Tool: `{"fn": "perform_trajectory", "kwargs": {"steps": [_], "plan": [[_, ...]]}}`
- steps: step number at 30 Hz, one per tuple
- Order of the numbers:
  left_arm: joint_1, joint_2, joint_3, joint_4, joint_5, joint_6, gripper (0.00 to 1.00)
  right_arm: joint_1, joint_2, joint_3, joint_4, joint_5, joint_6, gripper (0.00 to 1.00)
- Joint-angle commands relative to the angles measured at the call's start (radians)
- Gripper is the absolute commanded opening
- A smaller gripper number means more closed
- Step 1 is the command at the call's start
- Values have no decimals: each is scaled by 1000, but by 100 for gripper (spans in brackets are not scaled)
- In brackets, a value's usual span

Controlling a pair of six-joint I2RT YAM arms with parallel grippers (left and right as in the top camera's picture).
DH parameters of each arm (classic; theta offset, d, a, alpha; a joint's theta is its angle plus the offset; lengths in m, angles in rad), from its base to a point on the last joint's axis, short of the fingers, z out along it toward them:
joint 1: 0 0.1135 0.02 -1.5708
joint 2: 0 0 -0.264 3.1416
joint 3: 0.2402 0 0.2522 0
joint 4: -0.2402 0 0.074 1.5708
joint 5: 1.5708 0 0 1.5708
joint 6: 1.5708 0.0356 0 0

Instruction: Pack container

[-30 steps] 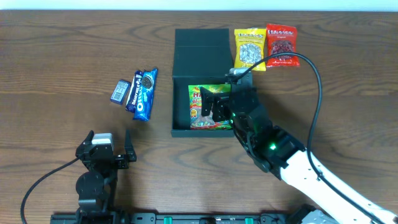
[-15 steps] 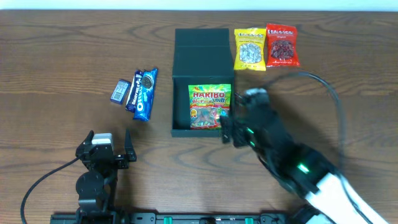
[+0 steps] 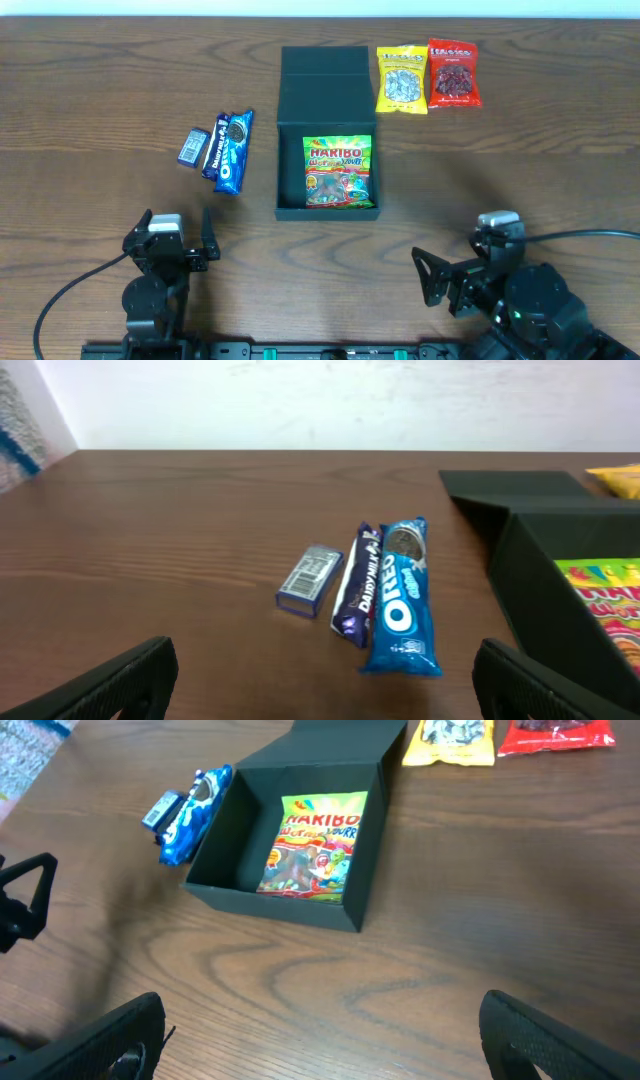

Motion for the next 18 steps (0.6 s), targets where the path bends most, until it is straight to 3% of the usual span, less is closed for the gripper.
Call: {"fn": "perform_trajectory", "kwargs": {"steps": [1, 4, 10, 18], "plan": [[2, -6, -28, -4, 123, -64, 95, 6, -4, 8, -4, 24, 19, 99], [2, -6, -28, 4, 264, -311, 95, 6, -4, 8, -13, 24, 19, 99], [2, -6, -28, 12, 290, -604, 95, 6, -4, 8, -34, 23, 19, 99], [2, 21, -18, 197, 442, -567, 95, 6, -4, 8, -34, 23, 19, 99]]}}
